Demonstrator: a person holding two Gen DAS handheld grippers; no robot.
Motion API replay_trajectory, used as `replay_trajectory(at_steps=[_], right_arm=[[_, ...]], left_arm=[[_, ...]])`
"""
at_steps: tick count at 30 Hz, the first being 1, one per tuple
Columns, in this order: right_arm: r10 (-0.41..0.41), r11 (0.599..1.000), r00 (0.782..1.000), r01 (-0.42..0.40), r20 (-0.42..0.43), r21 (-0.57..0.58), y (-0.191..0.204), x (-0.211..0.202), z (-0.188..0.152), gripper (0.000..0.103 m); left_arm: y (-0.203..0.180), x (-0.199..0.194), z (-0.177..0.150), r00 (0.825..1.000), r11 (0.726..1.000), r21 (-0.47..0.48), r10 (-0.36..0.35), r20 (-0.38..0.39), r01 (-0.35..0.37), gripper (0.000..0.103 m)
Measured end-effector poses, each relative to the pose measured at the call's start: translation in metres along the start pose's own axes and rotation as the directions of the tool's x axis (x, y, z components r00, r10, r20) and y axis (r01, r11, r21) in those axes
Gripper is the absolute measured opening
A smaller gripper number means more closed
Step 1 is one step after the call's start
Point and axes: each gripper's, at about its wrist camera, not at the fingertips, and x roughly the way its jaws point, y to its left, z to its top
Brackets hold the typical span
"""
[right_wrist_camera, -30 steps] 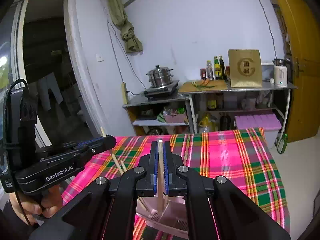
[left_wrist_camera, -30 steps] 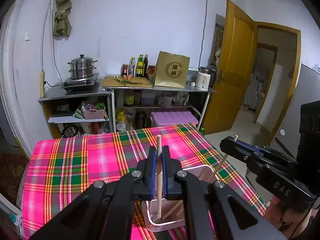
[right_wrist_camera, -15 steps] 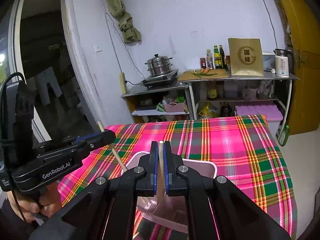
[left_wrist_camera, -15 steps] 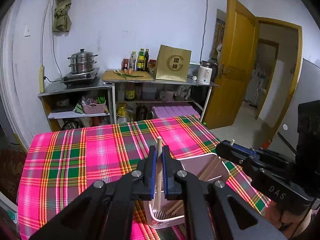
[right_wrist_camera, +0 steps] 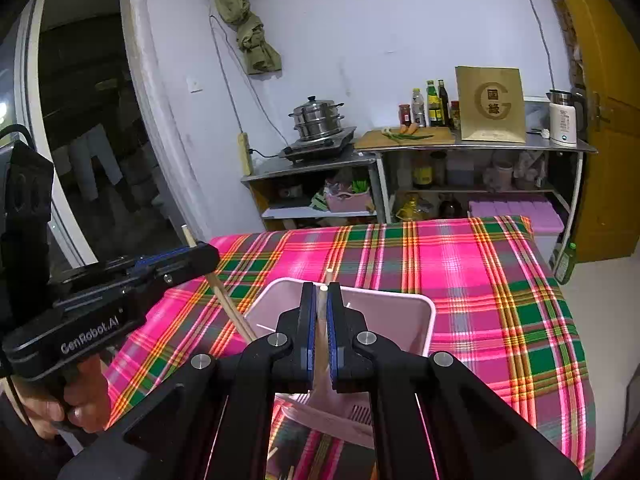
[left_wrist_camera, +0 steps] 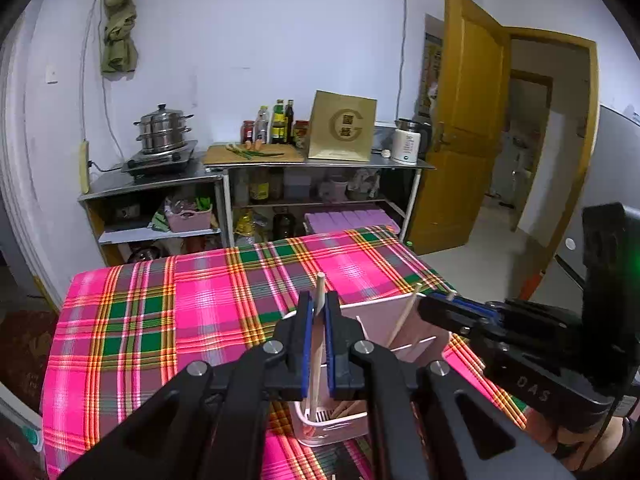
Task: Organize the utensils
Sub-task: 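Lower the right tool's chopstick into the basket and open it while the left tool releases its chopstick inside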
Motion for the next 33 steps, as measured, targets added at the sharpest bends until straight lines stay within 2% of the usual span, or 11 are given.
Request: replay_trajectory(at_steps=[2,4,6,11,19,27,30,33], right_arm=[[0.001,1.0,1.0,-0.001,-0.002,0.002,0.0,-0.002,0.0,0.005],[0.004,1.0,1.0,-0.004,0.003,-0.004,0.001,-0.005,0.0,0.011],[0.003,1.0,1.0,-0.003,0.011,-0.014,0.003,-0.009,0.001,0.015],[0.001,1.0,1.0,0.0,0.02,-0.021,0.005,-0.016,0.0,0.015],[-0.003,0.999,0.999,0.005,0.035,-0.04,0.008,-0.041,-0.013,0.015],[-0.005,0.997,0.997,0.012,0.079,-0.078,0.016,-0.087,-0.044,0.015],[0.017,0.997,0.997,-0.011,0.079,-0.074,0.02,-0.1,-0.057,0.015],[0.004,0.996,0.997,0.002,0.077,-0.09,0.024,-0.113,-0.072,0.015]], left_arm=[[0.002,0.001,0.002,1.0,1.0,-0.011,0.009,-0.011,-0.009,0.007],[0.002,0.001,0.002,1.0,1.0,-0.018,0.011,-0.02,-0.011,0.022],[0.003,0.001,0.002,1.0,1.0,-0.021,0.009,-0.027,-0.01,0.027],[0.003,-0.005,-0.001,1.0,0.999,-0.034,0.007,-0.025,-0.007,0.027],[0.009,-0.035,-0.015,1.0,0.998,-0.059,-0.001,0.009,0.002,0.027],[0.011,-0.08,-0.055,0.999,0.997,-0.079,0.013,0.042,-0.01,0.027],[0.009,-0.093,-0.074,0.999,0.997,-0.078,0.021,0.04,-0.017,0.027],[0.005,-0.104,-0.093,0.999,0.997,-0.077,0.021,0.036,-0.018,0.027]])
